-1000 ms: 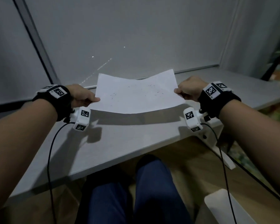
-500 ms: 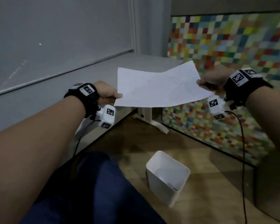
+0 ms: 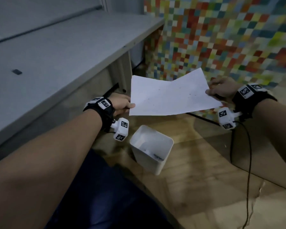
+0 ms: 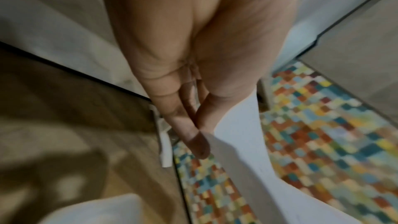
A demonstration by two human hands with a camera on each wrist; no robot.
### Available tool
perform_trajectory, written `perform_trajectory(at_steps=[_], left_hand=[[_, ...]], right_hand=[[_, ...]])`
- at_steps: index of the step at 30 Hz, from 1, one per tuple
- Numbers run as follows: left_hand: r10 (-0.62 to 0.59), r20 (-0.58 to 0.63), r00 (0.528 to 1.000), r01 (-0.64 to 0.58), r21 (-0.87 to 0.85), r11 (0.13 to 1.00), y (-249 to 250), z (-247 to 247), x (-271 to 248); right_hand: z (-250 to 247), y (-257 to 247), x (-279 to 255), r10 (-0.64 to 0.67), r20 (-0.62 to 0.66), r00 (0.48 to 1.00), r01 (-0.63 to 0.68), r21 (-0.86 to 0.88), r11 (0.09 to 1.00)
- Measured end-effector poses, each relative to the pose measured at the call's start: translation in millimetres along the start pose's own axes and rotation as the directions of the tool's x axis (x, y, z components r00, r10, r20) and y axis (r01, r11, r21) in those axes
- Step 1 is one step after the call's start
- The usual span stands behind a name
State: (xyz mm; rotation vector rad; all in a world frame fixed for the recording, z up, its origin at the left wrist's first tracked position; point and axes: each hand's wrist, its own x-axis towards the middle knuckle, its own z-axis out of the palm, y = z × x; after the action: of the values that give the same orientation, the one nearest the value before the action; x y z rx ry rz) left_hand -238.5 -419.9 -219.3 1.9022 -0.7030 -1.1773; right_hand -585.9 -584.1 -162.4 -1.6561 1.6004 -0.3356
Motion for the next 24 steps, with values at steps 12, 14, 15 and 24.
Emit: perform_trajectory(at_steps=[12,14,15,24], left_hand=[[-0.317,-0.109,0.942,0.329,0.12,0.937,-143.3,-115.0,15.7],[-0.345,-0.145,0.927,0.363,0.127,0.923,-153.2,-117.3,12.7],[-0.352,-0.153,0.923,0.373,0.136,0.918,-156.0,-115.0,9.4],[-0.38,-0.18,0.908,0.407,0.154,0.9,-153.2,-76.5,-7.9]], right_hand=[[238.1,79.6,43.3,0.084,0.433,0.897,-0.138,0.093,0.986],[257.1,88.0,40.0,0.098,0.414,0.905,-0.133,0.058,0.989],[264.0,93.3,39.4,0.103,0.405,0.909,-0.137,0.056,0.989],[284.4,112.2,51.8,0.17,0.331,0.928,-0.147,-0.093,0.985]])
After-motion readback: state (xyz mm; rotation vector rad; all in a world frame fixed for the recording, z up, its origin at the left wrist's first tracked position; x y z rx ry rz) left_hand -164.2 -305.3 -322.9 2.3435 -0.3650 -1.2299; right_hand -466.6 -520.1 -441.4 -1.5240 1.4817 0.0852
